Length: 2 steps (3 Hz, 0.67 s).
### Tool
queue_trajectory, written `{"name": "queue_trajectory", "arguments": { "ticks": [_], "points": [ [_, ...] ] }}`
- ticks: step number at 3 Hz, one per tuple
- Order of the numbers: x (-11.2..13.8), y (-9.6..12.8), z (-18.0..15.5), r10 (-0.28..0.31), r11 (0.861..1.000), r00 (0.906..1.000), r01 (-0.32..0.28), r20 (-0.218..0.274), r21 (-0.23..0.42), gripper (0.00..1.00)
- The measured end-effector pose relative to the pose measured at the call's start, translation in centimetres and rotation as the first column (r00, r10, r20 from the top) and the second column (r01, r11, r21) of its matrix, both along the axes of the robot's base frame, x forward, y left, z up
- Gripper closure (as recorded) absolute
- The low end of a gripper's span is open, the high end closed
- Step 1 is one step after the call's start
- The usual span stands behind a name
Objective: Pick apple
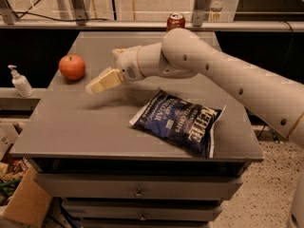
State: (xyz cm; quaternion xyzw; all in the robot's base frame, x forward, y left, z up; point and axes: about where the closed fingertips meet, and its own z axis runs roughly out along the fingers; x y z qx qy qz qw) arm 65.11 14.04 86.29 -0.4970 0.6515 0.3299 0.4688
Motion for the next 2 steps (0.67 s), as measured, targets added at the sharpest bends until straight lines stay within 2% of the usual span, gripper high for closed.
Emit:
{"name": "queue_trajectory", "arguments": {
  "ticks": [1, 2],
  "points": [
    [1.9, 4.4, 0.0, 0.034, 0.998, 0.9994, -0.035, 0.012, 0.055, 0.00],
    [3.2, 8.5, 0.3, 0.073, 0.994, 0.9970, -0.075, 0.026, 0.079, 0.00]
  ]
}}
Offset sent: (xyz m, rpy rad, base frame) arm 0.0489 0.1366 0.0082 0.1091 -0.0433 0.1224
